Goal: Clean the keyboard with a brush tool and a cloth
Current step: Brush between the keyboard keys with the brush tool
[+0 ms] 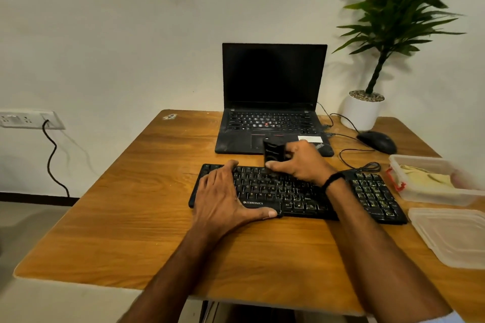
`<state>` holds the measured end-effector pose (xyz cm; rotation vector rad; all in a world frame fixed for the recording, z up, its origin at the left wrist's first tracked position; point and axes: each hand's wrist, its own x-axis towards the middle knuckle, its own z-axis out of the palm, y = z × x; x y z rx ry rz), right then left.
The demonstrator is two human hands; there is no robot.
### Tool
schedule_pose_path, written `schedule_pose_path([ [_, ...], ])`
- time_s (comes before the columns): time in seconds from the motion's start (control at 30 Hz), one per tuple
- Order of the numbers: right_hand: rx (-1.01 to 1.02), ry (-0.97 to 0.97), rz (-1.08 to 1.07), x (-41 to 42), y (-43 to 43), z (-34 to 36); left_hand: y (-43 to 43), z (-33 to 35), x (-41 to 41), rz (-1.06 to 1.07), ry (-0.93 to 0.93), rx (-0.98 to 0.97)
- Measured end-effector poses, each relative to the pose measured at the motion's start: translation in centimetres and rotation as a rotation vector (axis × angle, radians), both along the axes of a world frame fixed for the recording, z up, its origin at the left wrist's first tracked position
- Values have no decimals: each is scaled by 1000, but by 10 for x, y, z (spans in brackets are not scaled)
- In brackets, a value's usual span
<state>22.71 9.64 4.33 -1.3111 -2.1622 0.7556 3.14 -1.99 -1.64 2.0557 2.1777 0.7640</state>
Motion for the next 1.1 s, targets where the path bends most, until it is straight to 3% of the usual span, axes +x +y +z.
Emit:
schedule_pose_path([
  [0.13, -37, -22, -78, 9, 2, 4, 1, 0, 0, 2, 37, -12],
  [0.33, -40, 103, 28, -49, -4, -15, 2, -2, 0, 8, 65, 7],
  [0.5, 84, 87, -205, -21, -3, -14, 5, -5, -3, -2, 176, 7],
  [0.67, -285, 271, 173, 0, -39, -10, 4, -6, -2, -34, 243, -22],
  [0.7, -251, 250, 169, -1, -39, -9, 4, -6, -2, -35, 247, -22],
  [0.8, 73, 135, -158, -2, -34, -7, 2, -5, -1, -26, 247, -5],
  [0.87, 53, 186, -139, 0, -37, -12, 0, -5, -1, -29, 249, -4],
  [0.97, -181, 236, 89, 3, -43, -17, 0, -4, -1, -27, 228, 16],
  [1.1, 65, 167, -173, 7, -34, -12, -2, -7, -1, -16, 214, 35],
])
